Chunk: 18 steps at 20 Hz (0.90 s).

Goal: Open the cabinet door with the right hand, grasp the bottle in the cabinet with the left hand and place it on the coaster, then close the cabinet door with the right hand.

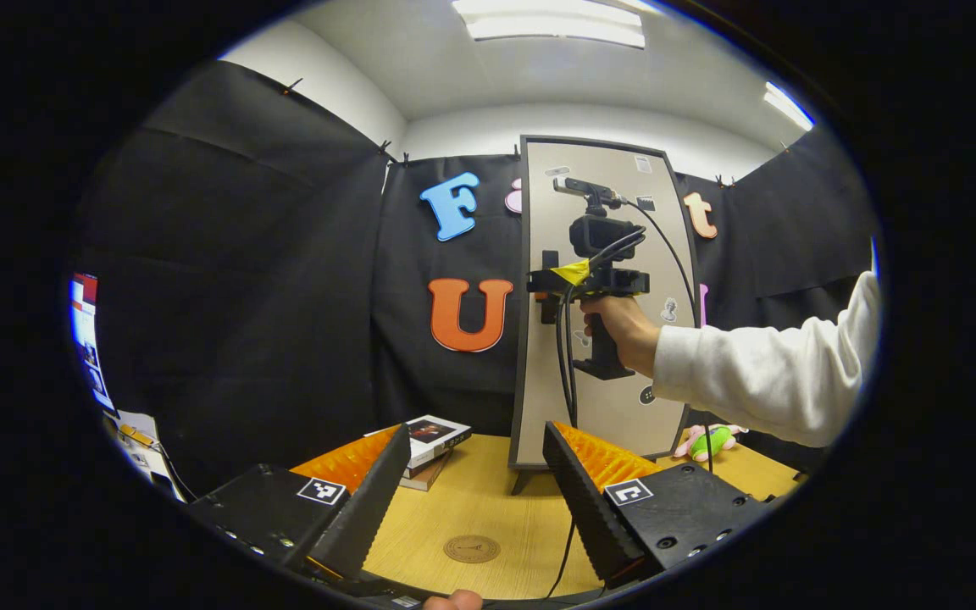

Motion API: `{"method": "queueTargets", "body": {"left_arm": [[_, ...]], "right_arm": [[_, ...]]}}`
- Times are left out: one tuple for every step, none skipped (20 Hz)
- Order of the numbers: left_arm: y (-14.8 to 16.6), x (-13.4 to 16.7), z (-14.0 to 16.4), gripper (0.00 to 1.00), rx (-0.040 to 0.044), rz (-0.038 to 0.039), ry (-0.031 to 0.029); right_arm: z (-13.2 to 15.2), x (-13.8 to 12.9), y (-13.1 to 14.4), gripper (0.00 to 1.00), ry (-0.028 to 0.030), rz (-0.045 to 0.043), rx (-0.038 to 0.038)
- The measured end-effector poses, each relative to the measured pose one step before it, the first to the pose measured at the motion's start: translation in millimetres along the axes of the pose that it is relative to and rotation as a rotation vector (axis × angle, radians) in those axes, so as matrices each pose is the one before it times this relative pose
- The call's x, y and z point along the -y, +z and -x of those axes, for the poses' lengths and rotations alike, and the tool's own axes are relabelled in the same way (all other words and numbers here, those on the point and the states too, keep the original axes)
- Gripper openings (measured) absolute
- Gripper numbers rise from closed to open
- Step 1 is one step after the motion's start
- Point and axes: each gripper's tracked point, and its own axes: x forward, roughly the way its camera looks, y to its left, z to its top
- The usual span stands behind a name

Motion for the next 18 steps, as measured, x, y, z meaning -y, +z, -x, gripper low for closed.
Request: {"method": "queueTargets", "body": {"left_arm": [[-1.35, 0.58, 0.21, 0.95, -0.00609, -0.002, -0.00271], [0.39, -0.04, 1.58, 0.95, 0.00037, -0.00345, 0.00112], [2.25, -1.31, 1.81, 0.95, 0.00327, -0.00284, 0.00305], [0.76, -0.83, -0.17, 0.95, 0.00391, 0.00005, 0.00119], [0.87, -0.37, -0.55, 0.95, 0.00144, 0.0028, -0.00017], [-1.29, 0.75, 0.08, 0.95, -0.00043, 0.00322, -0.00084], [0.01, 1.22, -0.75, 0.95, -0.00107, 0.00255, -0.00244], [0.04, 0.53, -1.03, 0.95, -0.00141, 0.00214, -0.00413], [1.13, 2.24, 0.33, 0.95, 0.00127, 0.00198, -0.00641], [1.7, 2.11, 0.89, 0.95, 0.00401, 0.00211, -0.00673], [1.81, 3.43, -0.03, 0.95, 0.0043, 0.00139, -0.00742], [0.15, 2.47, 0.04, 0.95, 0.00335, 0.00057, -0.00818], [0.15, 3.2, 0.17, 0.95, 0.00086, 0.00057, -0.00773], [-0.99, 2.47, -0.11, 0.95, -0.00147, 0.00157, -0.0093], [-0.55, 3.34, 0.49, 0.95, -0.00025, 0.00177, -0.0088], [-0.01, 3.43, 0.07, 0.95, 0.00162, 0.00131, -0.00926], [0.6, 3.04, 0.77, 0.95, 0.00265, 0.00003, -0.00916], [0.64, 2.34, 1.01, 0.95, 0.00149, -0.00067, -0.00752]], "right_arm": [[0.24, -0.43, 0.08, 0.17, -0.00595, 0.0048, 0.00521], [0.52, 0.89, 0.1, 0.16, -0.00488, 0.00167, 0.00256], [0.88, -0.58, -0.77, 0.17, 0.00457, -0.00173, -0.00206], [2.18, -0.53, 0.2, 0.17, 0.01365, -0.00393, -0.0044], [2.7, -1.13, 0.86, 0.16, 0.01574, -0.00055, -0.00805], [4.05, -1.46, 0.14, 0.16, 0.01256, 0.00132, -0.00849], [3.41, -1.13, -0.01, 0.14, 0.01348, 0.00851, -0.00851], [4.66, -1.73, 0.66, 0.13, 0.01337, 0.0025, -0.00711], [6.02, -2.88, 1.09, 0.12, 0.01768, -0.00096, -0.00307], [6.78, -3.52, 0.86, 0.12, 0.02038, -0.00204, -0.00288], [6.9, -3.28, 0.86, 0.11, 0.0182, 0.00141, -0.00564], [6.9, 0.69, 0.0, 0.11, 0.01229, -0.00175, -0.00897], [6.01, -1.6, -0.19, 0.11, 0.01131, -0.00062, -0.00879], [3.56, 0.6, -1.06, 0.12, 0.01471, -0.01143, -0.00372], [6.26, -0.57, 0.46, 0.12, 0.01756, -0.01041, -0.00224], [7.71, -0.26, 0.47, 0.11, 0.01412, -0.00619, 0.00044], [6.29, 0.35, 0.42, 0.11, 0.00892, 0.00378, 0.00276], [6.79, 0.05, 0.55, 0.12, 0.00789, 0.00443, 0.00277]]}}
